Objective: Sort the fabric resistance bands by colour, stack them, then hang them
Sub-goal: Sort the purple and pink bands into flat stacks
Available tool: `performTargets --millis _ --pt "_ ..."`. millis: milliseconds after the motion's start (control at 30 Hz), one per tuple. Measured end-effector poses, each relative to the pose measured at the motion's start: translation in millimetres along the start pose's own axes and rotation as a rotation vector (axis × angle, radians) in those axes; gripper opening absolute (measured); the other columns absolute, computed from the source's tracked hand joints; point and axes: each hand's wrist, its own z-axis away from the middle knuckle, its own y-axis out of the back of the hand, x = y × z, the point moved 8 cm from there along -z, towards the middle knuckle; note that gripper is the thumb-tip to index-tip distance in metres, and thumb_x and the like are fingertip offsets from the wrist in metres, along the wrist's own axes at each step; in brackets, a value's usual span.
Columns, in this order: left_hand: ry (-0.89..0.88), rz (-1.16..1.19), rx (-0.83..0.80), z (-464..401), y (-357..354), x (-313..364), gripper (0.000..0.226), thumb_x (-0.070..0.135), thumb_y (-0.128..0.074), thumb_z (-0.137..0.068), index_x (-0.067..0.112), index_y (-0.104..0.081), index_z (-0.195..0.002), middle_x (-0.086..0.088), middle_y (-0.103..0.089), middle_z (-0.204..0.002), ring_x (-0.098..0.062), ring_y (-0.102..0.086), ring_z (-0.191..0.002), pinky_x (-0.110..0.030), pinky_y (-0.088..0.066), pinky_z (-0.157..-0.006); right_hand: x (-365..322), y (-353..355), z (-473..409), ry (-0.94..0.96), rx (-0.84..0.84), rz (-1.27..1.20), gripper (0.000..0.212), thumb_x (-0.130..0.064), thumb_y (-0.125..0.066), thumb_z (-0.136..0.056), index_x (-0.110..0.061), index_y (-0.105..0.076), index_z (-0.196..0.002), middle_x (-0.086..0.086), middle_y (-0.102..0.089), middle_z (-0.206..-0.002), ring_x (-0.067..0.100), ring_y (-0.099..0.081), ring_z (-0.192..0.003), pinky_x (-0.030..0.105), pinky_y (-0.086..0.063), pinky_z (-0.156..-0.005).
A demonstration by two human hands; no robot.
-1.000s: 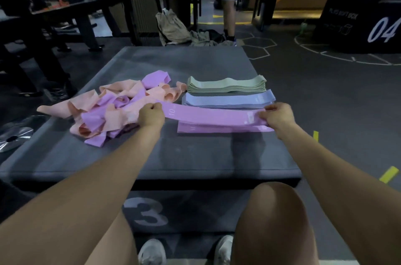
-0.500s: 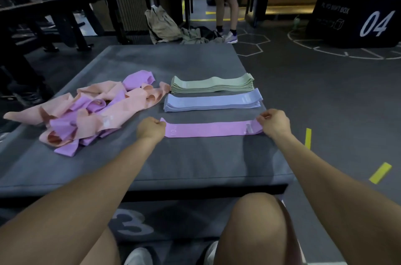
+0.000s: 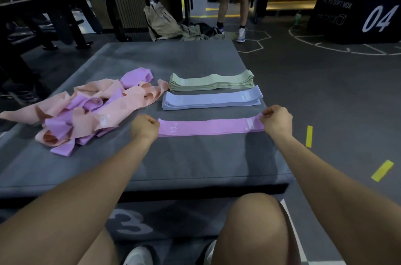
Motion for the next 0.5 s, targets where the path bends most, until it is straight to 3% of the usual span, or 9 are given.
performTargets --millis 233,400,500 --pt "-0.011 -0.032 -0.001 -0.8 1.6 -1.0 0.013 0.012 -0.056 -0.089 0.009 -0.061 -0.077 -0.018 -0.068 -0.099 -0.027 -0.052 -0.079 -0.027 -0.038 -0.07 1.2 -4.8 1.9 -0.008 -0.026 0.008 0.014 -0.007 -0.057 -0.086 -0.004 -0.066 -0.097 0.019 -0.066 -0.103 0.033 -0.06 -0.095 0.029 -0.043 -0.077" --pt "-0.021 -0.063 -0.019 -3.8 1.3 -2.2 0.009 0.012 -0.057 -0.087 0.011 -0.064 -0.081 -0.015 -0.067 -0.102 -0.03 -0.057 -0.088 -0.026 -0.038 -0.072 2.0 -5.8 1.7 -0.013 -0.039 0.023 0.013 -0.009 -0.062 -0.085 -0.003 -0.065 -0.096 0.019 -0.066 -0.102 0.032 -0.061 -0.092 0.029 -0.044 -0.076" --pt "-0.032 -0.025 -0.016 -6.7 1.6 -6.6 0.009 0.014 -0.06 -0.085 0.008 -0.065 -0.089 -0.014 -0.067 -0.104 -0.031 -0.059 -0.095 -0.029 -0.042 -0.077 -4.1 -6.8 0.7 0.03 -0.03 0.13 0.021 -0.008 -0.064 -0.084 -0.004 -0.062 -0.104 0.018 -0.061 -0.112 0.034 -0.056 -0.103 0.036 -0.046 -0.085"
